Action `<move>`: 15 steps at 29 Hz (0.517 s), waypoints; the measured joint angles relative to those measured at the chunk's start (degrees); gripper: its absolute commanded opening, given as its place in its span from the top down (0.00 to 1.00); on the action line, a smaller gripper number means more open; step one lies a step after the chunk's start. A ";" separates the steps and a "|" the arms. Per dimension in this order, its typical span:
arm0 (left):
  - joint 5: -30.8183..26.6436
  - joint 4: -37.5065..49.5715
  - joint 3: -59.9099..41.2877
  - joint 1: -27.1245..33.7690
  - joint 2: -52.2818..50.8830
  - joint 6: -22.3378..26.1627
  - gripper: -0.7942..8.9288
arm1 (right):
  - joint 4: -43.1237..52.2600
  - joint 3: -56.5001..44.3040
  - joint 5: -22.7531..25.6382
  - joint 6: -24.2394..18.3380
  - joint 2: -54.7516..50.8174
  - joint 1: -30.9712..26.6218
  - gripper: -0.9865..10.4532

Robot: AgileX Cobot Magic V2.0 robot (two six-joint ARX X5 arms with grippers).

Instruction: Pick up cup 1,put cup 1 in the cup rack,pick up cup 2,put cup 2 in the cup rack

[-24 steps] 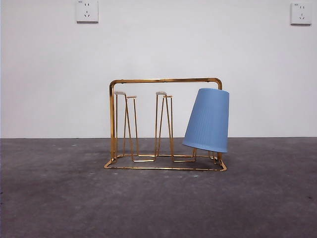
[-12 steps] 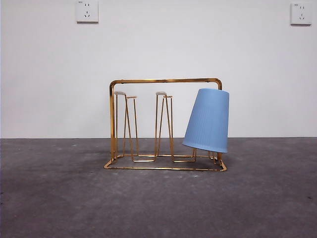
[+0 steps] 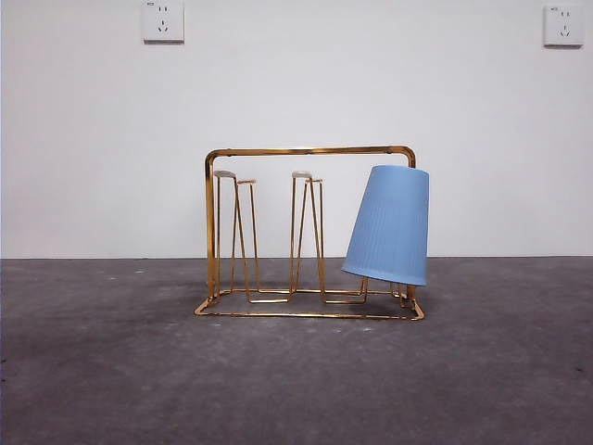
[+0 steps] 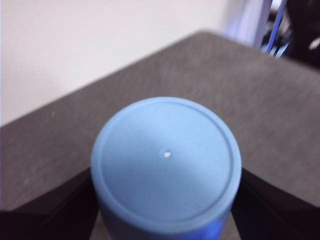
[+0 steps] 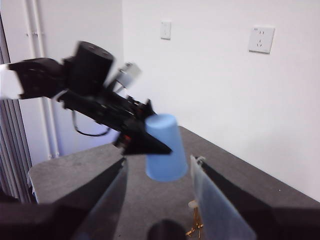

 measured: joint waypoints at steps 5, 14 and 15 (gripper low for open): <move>-0.28 0.79 0.00 0.85 6.73 0.79 0.93 | -1.22 0.00 0.00 -0.02 0.00 0.00 0.72; -0.04 4.09 0.00 3.50 12.85 1.01 0.93 | -3.37 0.00 0.02 -0.83 -0.02 0.00 0.72; -0.04 4.11 0.00 3.91 13.11 1.01 0.93 | -3.61 0.00 0.02 -0.96 -0.02 0.00 0.72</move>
